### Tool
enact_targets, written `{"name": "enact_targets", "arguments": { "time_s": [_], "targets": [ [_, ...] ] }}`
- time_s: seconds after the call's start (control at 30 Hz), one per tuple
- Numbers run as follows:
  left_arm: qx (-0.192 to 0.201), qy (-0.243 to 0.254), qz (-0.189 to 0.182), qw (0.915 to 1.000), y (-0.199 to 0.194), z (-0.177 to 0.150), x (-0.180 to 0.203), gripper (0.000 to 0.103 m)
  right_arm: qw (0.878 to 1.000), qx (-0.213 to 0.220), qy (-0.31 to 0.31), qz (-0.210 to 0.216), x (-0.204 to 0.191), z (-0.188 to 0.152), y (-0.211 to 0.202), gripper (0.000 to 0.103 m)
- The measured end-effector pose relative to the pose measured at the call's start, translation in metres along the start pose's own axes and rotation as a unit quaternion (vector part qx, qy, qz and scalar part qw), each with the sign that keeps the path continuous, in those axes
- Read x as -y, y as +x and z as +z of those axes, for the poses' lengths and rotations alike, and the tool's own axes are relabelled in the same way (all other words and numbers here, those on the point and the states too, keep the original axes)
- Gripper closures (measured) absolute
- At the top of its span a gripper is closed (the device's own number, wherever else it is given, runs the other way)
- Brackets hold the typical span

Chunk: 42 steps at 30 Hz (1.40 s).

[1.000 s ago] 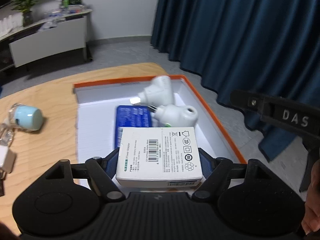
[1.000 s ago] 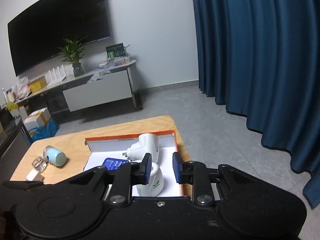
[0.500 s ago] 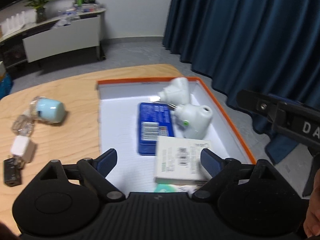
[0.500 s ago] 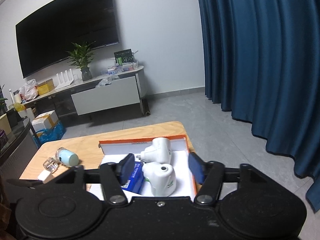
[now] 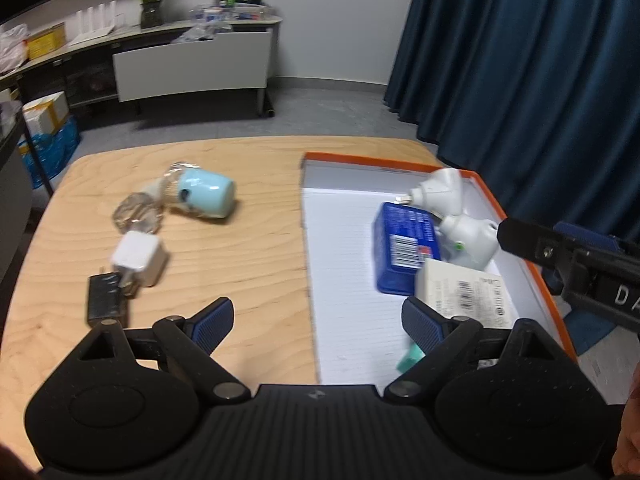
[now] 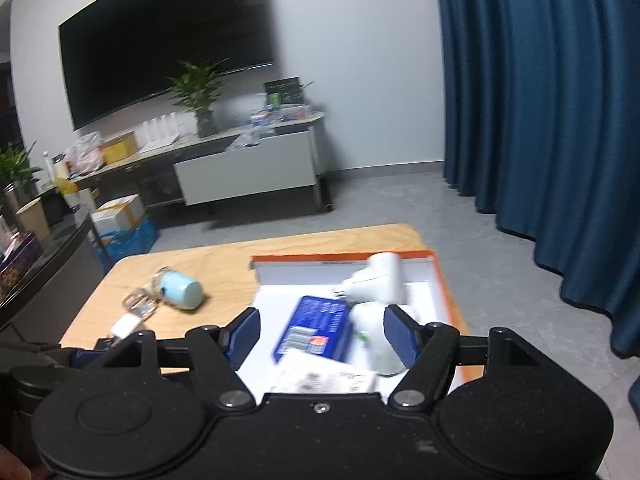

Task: Organize rigid objects
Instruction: 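Move the left tool to the black charger and close on it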

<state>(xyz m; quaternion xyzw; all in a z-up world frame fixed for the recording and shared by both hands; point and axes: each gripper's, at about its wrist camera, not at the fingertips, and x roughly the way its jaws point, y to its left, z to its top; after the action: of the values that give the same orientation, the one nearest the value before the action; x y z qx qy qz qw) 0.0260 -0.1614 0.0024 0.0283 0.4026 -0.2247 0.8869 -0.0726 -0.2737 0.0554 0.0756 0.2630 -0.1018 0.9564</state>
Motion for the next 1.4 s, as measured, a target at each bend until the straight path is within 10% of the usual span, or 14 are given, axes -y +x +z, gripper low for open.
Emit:
{"name": "enact_targets", "arguments": {
  "time_s": [1.4],
  "targets": [
    [-0.016, -0.098, 0.145, 0.9845, 0.023, -0.022, -0.150, 0.007, 0.993, -0.062, -0.055, 0.083, -0.086, -0.024, 0.045, 0.021]
  ]
}}
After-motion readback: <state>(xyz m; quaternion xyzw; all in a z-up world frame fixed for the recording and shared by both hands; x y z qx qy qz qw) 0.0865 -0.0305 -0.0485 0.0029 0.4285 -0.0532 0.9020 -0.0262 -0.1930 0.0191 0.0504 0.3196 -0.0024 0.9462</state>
